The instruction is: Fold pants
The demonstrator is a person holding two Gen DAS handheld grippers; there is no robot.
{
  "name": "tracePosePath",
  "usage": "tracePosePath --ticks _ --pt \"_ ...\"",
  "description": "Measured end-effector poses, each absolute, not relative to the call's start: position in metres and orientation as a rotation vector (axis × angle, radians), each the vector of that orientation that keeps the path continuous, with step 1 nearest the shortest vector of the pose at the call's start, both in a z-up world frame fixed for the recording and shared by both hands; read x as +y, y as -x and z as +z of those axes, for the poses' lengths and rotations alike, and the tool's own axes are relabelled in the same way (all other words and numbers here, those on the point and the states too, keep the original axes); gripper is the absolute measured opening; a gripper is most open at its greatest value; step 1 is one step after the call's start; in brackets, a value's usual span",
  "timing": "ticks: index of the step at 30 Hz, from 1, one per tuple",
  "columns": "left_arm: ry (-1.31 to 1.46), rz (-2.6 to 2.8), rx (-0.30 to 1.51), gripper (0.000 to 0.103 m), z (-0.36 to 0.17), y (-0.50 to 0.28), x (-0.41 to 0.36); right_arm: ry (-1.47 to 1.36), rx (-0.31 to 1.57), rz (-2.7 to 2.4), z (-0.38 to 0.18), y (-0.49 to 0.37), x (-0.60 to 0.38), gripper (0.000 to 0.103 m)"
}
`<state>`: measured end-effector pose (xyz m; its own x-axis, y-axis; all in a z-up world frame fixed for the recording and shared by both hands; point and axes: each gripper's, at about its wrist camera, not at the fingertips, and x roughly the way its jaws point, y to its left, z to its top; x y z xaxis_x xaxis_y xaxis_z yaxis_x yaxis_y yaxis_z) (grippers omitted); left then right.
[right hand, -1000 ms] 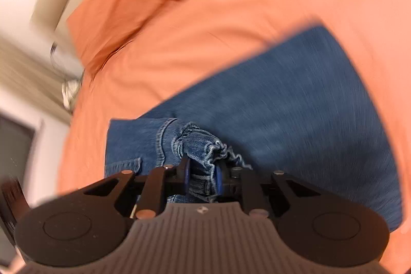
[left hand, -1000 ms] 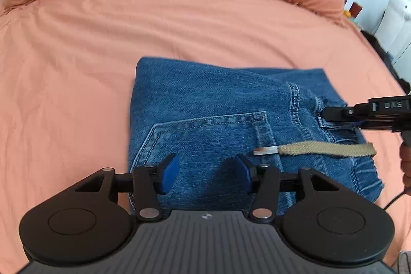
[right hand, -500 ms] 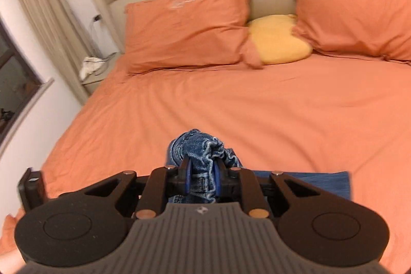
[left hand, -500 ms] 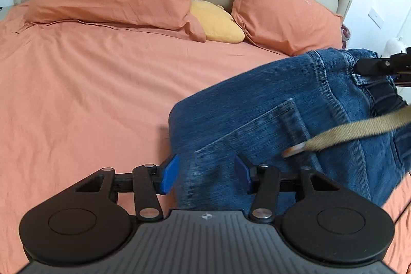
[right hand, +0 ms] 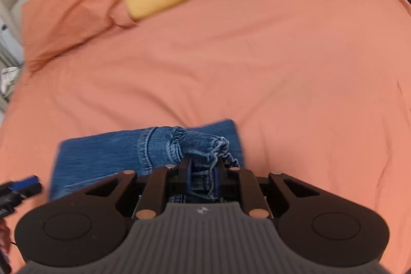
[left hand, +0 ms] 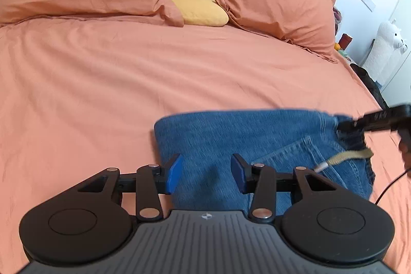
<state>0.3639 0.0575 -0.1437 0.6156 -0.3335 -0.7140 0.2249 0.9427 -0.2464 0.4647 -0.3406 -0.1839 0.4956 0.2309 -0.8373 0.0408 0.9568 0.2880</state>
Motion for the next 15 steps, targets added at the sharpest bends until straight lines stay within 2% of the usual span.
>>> tracePosePath --ticks 5,11,15 --pt "0.098 -0.291 0.876 0.044 -0.161 -0.392 0.049 -0.262 1.065 0.114 -0.213 -0.477 -0.343 0.01" --pt "0.047 -0.202 0.96 0.041 -0.19 -0.42 0.047 -0.252 1.072 0.11 -0.227 -0.486 -0.341 0.013" --pt "0.013 -0.18 0.967 0.041 -0.183 -0.418 0.045 -0.218 1.062 0.104 -0.219 -0.481 -0.338 0.023"
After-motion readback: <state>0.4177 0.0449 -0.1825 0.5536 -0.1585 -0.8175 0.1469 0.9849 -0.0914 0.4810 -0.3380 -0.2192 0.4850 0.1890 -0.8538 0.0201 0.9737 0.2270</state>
